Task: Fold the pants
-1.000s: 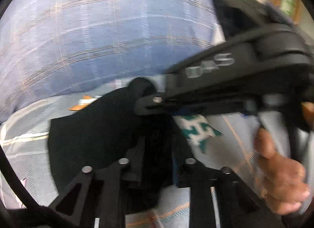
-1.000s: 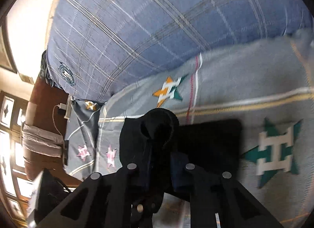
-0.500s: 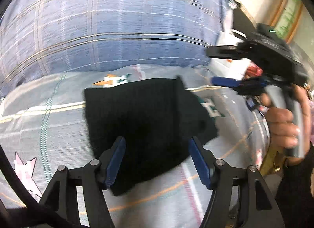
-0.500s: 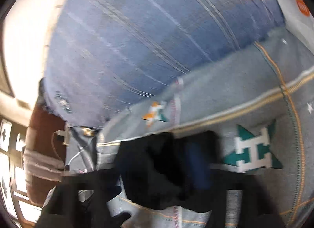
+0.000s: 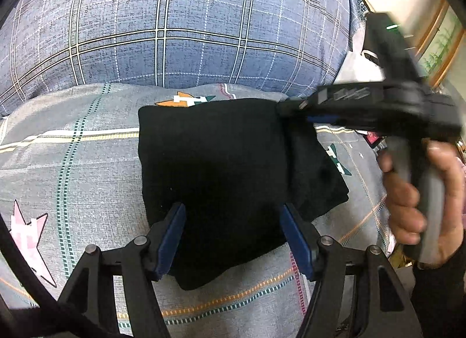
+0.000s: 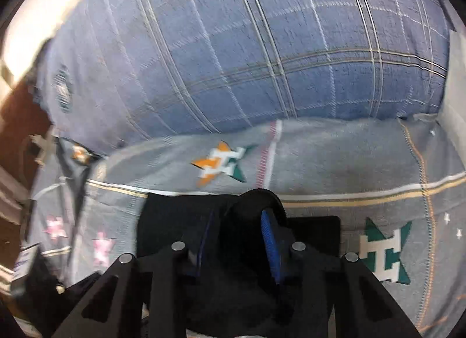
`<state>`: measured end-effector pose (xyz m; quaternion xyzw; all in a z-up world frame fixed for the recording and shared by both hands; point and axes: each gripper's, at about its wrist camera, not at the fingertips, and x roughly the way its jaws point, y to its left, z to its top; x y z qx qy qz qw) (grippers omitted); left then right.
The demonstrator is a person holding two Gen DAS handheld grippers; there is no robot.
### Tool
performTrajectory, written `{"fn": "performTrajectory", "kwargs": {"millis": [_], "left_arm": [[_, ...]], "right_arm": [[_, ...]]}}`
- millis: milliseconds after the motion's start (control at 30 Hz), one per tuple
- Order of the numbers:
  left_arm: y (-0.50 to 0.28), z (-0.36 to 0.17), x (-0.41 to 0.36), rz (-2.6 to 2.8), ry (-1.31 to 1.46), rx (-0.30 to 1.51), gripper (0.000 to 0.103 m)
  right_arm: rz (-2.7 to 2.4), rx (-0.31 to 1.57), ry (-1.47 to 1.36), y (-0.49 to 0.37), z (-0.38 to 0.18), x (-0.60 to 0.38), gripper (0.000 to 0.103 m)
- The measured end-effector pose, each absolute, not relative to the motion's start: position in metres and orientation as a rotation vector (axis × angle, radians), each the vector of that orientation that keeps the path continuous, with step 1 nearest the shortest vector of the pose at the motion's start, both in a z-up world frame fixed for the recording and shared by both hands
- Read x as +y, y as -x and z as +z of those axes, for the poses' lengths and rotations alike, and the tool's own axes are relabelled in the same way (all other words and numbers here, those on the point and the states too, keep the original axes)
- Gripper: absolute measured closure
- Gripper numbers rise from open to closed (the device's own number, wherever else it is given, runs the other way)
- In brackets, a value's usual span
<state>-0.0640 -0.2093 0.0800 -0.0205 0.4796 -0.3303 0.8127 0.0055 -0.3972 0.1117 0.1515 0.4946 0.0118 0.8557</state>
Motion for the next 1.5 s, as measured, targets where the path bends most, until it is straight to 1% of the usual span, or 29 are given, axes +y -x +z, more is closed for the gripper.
{"fn": "performTrajectory", "kwargs": {"millis": [33,67,100,233,300,333,433,567,667,767,833,900,933,967,1100,1133,1167,1333,1367,1400,1467,1500], "left_arm": [[0.065,0.080,-0.209,-0.705,0.040,1.023,0.035],[0.066,0.079,-0.208,-0.702,0.034,1.022,0.035],[0.066,0.078,-0.209,-0.702,0.031,1.025,0.035],[0.065,0.076,-0.210,-0.708,0.039,1.041,0.035],[0.064,0.075,-0.211,-0.702,0.039,1.042,0.035],[0.064,0.075,-0.211,-0.703,0.039,1.046,0.035],[0.063,0.074,-0.210,-0.704,0.042,1.047,0.035],[0.062,0.074,-0.208,-0.708,0.061,1.057,0.035],[0.062,0.077,-0.205,-0.705,0.073,1.061,0.035],[0.058,0.083,-0.195,-0.733,0.153,1.066,0.035],[0.051,0.085,-0.186,-0.739,0.222,1.074,0.035],[0.043,0.082,-0.177,-0.715,0.268,1.090,0.035],[0.040,0.080,-0.176,-0.706,0.276,1.098,0.035],[0.037,0.076,-0.173,-0.691,0.288,1.111,0.035],[0.034,0.070,-0.172,-0.666,0.288,1.120,0.035],[0.036,0.071,-0.173,-0.665,0.277,1.116,0.035],[0.038,0.072,-0.175,-0.663,0.261,1.112,0.035],[0.045,0.072,-0.185,-0.638,0.175,1.091,0.035],[0.043,0.071,-0.184,-0.636,0.173,1.092,0.035],[0.044,0.071,-0.184,-0.633,0.170,1.093,0.035],[0.043,0.069,-0.185,-0.625,0.163,1.098,0.035],[0.043,0.068,-0.185,-0.621,0.160,1.102,0.035]], "right_arm": [[-0.013,1.074,-0.307,-0.010,0.101,-0.399,0.069],[-0.018,1.094,-0.317,-0.012,0.094,-0.401,0.088],[-0.015,1.107,-0.334,-0.012,0.089,-0.403,0.095],[0.014,1.078,-0.470,0.016,0.109,-0.426,0.095],[0.009,1.080,-0.460,0.022,0.110,-0.430,0.099],[-0.051,1.123,-0.425,0.019,0.100,-0.432,0.099],[-0.052,1.212,-0.478,0.013,0.076,-0.439,0.099],[-0.057,1.179,-0.466,0.014,0.087,-0.438,0.099],[-0.065,1.207,-0.511,0.015,0.079,-0.448,0.098],[-0.005,1.147,-0.538,0.024,0.092,-0.449,0.097],[0.089,1.094,-0.606,0.034,0.099,-0.450,0.094],[0.140,1.089,-0.657,0.037,0.098,-0.451,0.092],[0.147,1.091,-0.660,0.038,0.097,-0.451,0.089],[0.140,1.105,-0.654,0.038,0.095,-0.450,0.083],[0.117,1.155,-0.643,0.036,0.086,-0.452,0.067],[0.122,1.165,-0.632,0.035,0.085,-0.450,0.050],[0.118,1.175,-0.615,0.033,0.083,-0.449,0.037],[0.105,1.223,-0.556,0.030,0.070,-0.438,0.037],[0.102,1.224,-0.569,0.030,0.068,-0.437,0.038],[0.102,1.226,-0.570,0.031,0.066,-0.436,0.041],[0.084,1.231,-0.505,0.032,0.067,-0.428,0.082],[0.076,1.235,-0.487,0.031,0.066,-0.426,0.084]]}}
